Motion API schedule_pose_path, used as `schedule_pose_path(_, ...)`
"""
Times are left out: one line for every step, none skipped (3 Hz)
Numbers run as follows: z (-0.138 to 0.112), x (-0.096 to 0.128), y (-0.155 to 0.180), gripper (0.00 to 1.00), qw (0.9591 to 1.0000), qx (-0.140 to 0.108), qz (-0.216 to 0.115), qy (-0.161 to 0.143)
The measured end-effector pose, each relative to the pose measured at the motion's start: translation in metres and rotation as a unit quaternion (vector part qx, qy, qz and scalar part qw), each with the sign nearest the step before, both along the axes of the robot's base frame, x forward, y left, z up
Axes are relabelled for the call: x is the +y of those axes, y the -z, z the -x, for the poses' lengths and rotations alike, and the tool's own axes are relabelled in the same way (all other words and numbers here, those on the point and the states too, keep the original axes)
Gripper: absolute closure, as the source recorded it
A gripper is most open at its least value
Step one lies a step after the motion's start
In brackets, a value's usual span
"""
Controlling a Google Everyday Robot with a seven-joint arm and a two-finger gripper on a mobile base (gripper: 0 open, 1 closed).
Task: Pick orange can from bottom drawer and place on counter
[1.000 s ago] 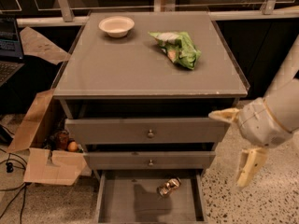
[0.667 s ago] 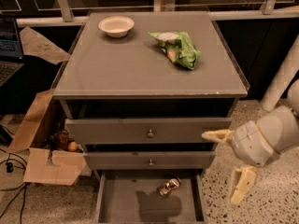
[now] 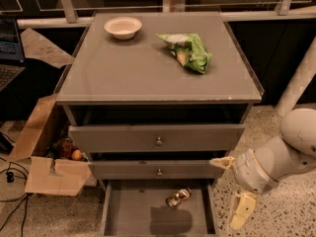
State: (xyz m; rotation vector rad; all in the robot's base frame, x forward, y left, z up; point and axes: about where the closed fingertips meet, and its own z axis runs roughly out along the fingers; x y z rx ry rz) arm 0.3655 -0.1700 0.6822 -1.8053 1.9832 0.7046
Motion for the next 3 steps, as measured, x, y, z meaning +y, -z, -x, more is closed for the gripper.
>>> schedule_pose_path(-0.001,0.0,0.0,0.0,1.0,-0.001,0.0,0.002)
schedule_pose_path(-0.001,0.001,0.004,0.0,0.9998,0.006,0.007,0.016)
schedule_pose_path(0.0,0.001,0.03,0.0,0.9974,0.005,-0.02,0.069)
